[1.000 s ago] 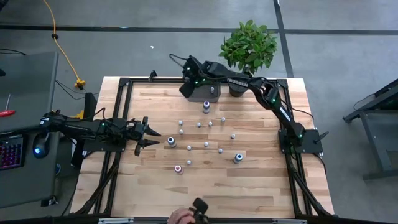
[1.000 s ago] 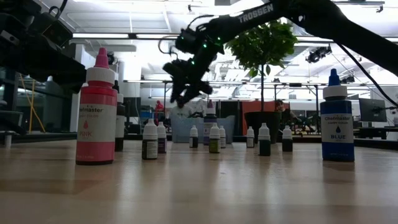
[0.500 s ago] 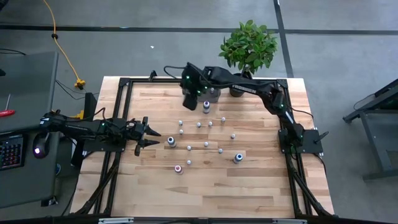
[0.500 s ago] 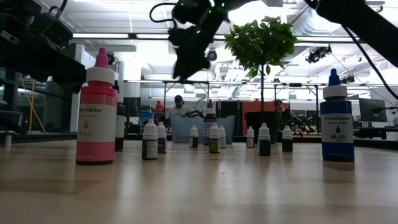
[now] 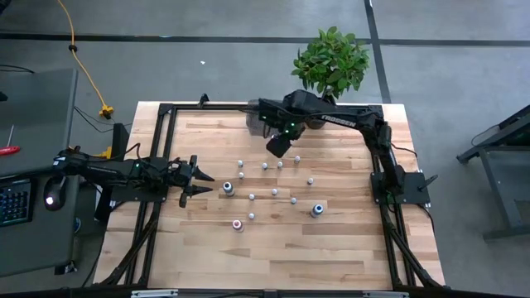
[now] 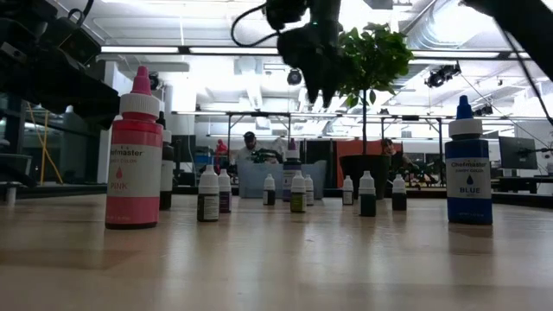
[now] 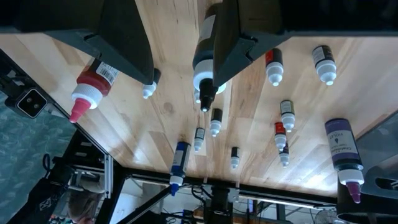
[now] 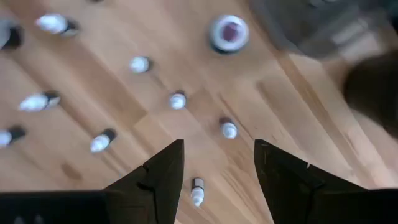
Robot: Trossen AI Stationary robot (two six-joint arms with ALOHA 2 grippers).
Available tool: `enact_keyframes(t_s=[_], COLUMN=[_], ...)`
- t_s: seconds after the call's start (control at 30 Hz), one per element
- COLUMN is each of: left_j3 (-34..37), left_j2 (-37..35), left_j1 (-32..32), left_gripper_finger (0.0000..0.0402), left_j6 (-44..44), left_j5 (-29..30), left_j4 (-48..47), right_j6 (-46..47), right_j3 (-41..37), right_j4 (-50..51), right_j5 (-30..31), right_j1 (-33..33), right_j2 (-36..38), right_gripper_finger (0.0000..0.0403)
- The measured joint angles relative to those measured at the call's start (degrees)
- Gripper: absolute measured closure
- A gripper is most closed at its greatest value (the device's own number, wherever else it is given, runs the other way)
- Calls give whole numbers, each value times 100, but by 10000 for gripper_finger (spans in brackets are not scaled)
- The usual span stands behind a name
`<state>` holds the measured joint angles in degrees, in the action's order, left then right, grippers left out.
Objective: Pick & Place food coloring
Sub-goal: Put the small violet food into the black bin
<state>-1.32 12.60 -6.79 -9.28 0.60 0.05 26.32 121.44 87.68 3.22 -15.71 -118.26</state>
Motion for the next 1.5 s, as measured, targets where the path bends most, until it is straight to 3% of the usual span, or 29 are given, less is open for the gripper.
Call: enact_keyframes(t_s=[0.13, 0.23, 0.4, 0.53, 1.23, 1.5], left_j3=[0, 0, 0, 0, 0, 0], left_j2=[1, 2, 0, 0, 2, 1], left_j1=[1, 0, 0, 2, 2, 1], left_gripper_finger=[238, 238, 238, 238, 238, 238], left_j6=[1, 0, 0, 0, 0, 0], left_j5=[0, 0, 0, 0, 2, 0], left_j4=[1, 0, 0, 2, 0, 0], right_j6=[957, 1425, 1878, 2000, 596, 534], right_j3=[-1350, -2505, -4047, -4690, -4952, -4952], right_j4=[-166, -957, -2504, -3449, -4212, -4169], right_j5=[366, 442, -150, -642, 7, -383], right_j1=[50, 36, -80, -180, -329, -313], right_j2=[626, 1193, 1859, 1926, 1495, 1493], right_gripper_finger=[219, 217, 219, 218, 217, 217])
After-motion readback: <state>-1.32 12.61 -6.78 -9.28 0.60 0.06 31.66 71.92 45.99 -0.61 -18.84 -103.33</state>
